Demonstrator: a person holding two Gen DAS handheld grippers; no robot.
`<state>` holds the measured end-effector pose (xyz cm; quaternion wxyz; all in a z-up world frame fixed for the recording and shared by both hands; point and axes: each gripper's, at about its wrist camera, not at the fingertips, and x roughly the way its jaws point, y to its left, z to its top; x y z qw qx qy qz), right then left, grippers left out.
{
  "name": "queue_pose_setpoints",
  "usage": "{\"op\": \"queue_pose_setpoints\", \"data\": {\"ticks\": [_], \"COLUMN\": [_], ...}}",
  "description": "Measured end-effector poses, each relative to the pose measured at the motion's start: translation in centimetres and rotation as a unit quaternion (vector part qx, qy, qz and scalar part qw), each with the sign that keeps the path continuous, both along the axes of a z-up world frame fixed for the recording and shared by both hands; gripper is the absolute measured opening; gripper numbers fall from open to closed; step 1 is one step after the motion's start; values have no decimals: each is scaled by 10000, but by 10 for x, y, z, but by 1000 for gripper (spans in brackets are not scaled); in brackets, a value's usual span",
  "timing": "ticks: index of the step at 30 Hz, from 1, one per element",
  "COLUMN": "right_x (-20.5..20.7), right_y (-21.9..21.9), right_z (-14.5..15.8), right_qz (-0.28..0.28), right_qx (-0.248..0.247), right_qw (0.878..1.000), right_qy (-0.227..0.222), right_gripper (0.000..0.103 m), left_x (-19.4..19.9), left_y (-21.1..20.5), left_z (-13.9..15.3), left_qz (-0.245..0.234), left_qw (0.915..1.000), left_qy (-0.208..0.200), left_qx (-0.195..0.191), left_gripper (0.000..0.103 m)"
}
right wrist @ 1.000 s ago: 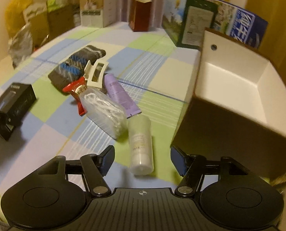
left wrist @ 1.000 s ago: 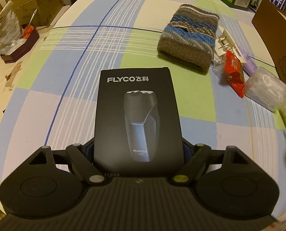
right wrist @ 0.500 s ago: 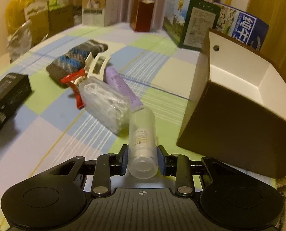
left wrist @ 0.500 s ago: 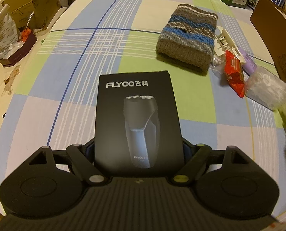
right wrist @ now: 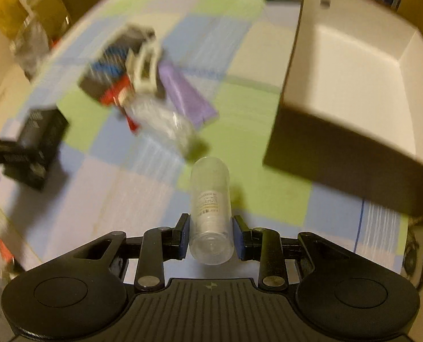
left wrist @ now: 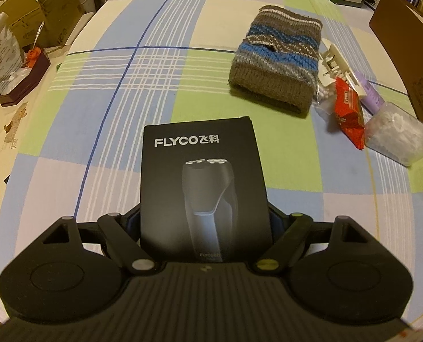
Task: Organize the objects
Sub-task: 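Lift the FLYCO box with the left tool while the right tool carries the cup to the cardboard box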
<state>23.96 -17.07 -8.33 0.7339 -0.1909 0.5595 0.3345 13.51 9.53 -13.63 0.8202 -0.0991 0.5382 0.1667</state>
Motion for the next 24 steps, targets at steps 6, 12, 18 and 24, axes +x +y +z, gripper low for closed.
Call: {"op": "queue_pose_setpoints", "data": {"ticks": [6,12,18,24], "right_x": [-5,-5,-14,-13], "right_y": [10,13,6,-6], "right_z": [8,-6,7,16], "right_qz": [401,366,248,-102], "right_qx": [-124,-246,134,397], "right_qw": [9991,9990,9995,9991], "right_qy": [-48,58,-131,-82], "right_gripper": [28,28,28,28], "left_x": [0,-1,-2,2], "left_y": [1,2,3,3], "left_z": [0,-2,-2,-2], "left_qz": [-24,-24,-62,-70], "left_qw": [10000,10000,10000,10000], "left_qy": [-3,-45,-52,-66], "left_qx": [-33,-51,-44,-2], "left_gripper": [78,78,78,77]}}
